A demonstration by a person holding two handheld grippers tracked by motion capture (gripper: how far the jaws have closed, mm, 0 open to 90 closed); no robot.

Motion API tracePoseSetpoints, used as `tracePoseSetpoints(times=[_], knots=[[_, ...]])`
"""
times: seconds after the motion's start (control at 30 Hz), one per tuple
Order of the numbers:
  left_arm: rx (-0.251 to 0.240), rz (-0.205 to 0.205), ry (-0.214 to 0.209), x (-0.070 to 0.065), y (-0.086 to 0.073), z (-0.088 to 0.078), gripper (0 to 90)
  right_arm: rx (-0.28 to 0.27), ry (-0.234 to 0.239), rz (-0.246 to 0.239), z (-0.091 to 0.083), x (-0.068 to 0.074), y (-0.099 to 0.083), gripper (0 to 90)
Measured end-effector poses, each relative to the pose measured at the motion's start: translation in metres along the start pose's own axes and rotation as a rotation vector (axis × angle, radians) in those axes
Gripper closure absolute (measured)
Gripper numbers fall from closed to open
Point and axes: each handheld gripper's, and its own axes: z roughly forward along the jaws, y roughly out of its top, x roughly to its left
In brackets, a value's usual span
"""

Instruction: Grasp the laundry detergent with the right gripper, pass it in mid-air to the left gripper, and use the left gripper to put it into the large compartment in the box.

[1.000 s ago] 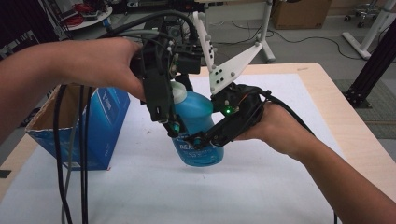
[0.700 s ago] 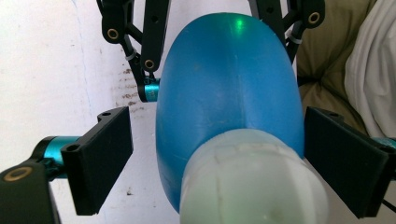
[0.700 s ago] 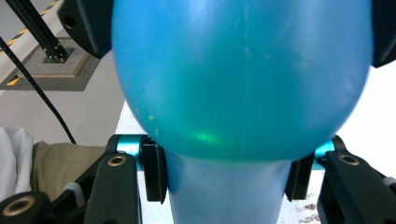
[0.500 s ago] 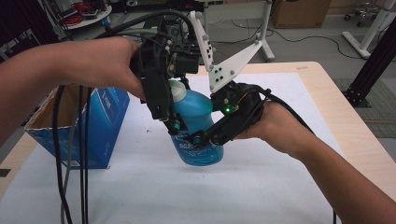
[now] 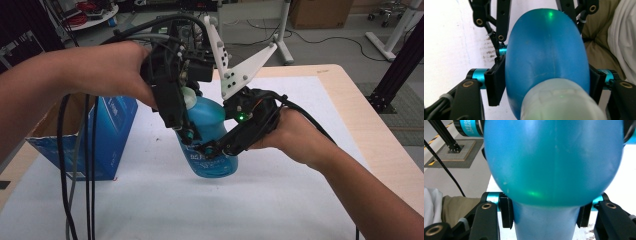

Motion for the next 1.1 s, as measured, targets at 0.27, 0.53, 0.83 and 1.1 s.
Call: tracePoseSetpoints(times=[0.27, 0.53, 0.83, 1.1], knots=[[-0.001, 0.007, 0.000, -0.001, 0.000, 0.000, 37.2, 0.001, -0.002, -0.003, 0.001, 0.000, -0.001, 45.2], [0.005, 0.003, 0.010, -0.005, 0.001, -0.002, 37.5, -0.004, -0.002, -0.011, 0.001, 0.002, 0.000, 44.7], [0.056, -0.017, 0.038, -0.009, 0.001, -0.018, 37.9, -0.028, -0.025, 0.084, -0.012, 0.001, -0.003, 20.6], [0.077, -0.076, 0.068, -0.008, -0.008, -0.045, 37.9, 0.074, -0.133, 0.142, -0.040, -0.002, -0.016, 11.8]])
